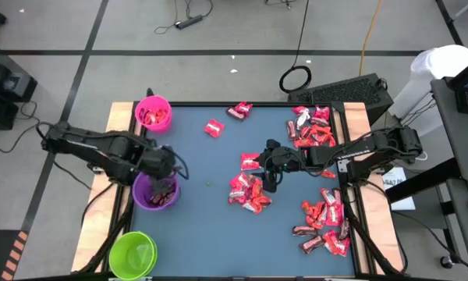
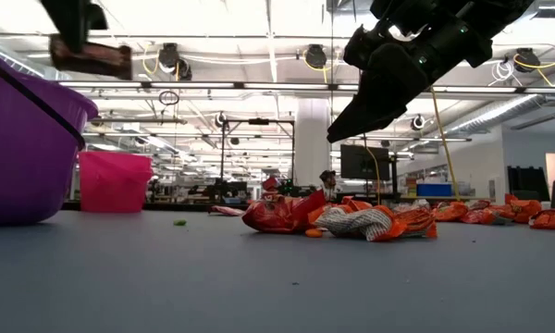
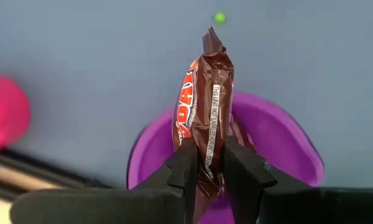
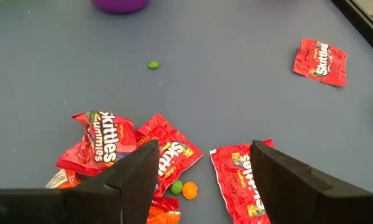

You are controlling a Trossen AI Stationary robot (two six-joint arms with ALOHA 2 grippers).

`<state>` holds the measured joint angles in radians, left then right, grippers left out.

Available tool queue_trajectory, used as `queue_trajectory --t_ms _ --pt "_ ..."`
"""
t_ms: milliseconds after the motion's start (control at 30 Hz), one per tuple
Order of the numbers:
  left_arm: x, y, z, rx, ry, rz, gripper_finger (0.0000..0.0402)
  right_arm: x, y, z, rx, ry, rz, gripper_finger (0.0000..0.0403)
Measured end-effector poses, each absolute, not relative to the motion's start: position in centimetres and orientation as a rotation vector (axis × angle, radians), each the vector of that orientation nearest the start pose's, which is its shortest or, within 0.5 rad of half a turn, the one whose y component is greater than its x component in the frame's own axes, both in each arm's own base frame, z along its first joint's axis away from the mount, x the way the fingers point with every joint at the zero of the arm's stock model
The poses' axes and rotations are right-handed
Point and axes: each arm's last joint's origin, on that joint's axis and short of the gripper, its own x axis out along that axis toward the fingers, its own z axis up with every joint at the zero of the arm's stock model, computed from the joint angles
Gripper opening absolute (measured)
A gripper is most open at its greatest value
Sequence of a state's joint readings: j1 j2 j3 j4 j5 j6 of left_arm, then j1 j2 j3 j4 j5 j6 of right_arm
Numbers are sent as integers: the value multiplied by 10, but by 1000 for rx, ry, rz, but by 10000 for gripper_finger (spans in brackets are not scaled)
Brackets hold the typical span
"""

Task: Organize candy in baskets
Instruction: Put the brown chocolate into the violet bucket

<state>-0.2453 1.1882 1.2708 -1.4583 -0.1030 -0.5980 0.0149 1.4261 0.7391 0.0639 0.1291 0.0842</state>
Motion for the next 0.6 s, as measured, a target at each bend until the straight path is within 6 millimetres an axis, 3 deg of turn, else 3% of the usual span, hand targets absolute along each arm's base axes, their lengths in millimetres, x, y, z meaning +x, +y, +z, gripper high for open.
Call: queue_trajectory --t_ms 300,600 --pt "149 -62 326 -290 1343 273 72 288 1 199 38 617 -137 240" --pt "138 -73 299 -252 1414 319 72 288 0 199 43 616 -139 240"
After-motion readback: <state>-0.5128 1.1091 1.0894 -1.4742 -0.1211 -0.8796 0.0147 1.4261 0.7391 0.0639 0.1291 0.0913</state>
